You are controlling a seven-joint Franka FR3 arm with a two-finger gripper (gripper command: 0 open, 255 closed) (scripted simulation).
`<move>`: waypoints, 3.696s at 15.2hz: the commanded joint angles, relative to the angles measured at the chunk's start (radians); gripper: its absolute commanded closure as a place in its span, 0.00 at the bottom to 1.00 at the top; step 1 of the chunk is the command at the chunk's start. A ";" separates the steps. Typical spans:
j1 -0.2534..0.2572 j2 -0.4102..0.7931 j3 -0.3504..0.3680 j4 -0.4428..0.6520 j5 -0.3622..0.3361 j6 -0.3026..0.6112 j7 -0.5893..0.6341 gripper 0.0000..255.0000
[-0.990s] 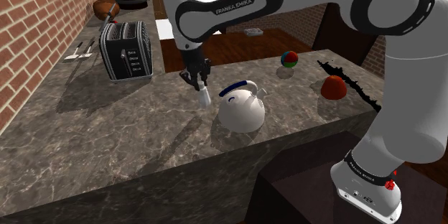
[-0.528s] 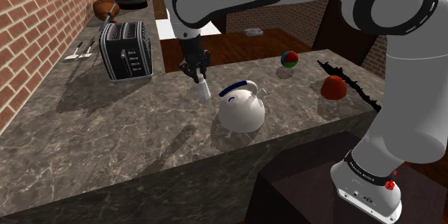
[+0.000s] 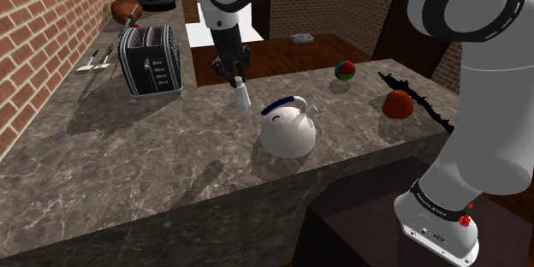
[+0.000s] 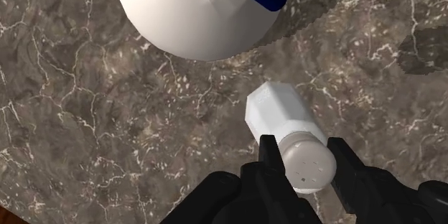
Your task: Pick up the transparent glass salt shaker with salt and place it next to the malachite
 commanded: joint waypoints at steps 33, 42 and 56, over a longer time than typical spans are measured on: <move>-0.318 -0.574 -0.211 -0.594 0.086 0.082 -0.516 1.00; -0.411 -0.654 -0.341 -0.685 0.043 0.116 -0.727 1.00; -0.524 -0.638 -0.511 -0.712 -0.016 0.199 -0.983 1.00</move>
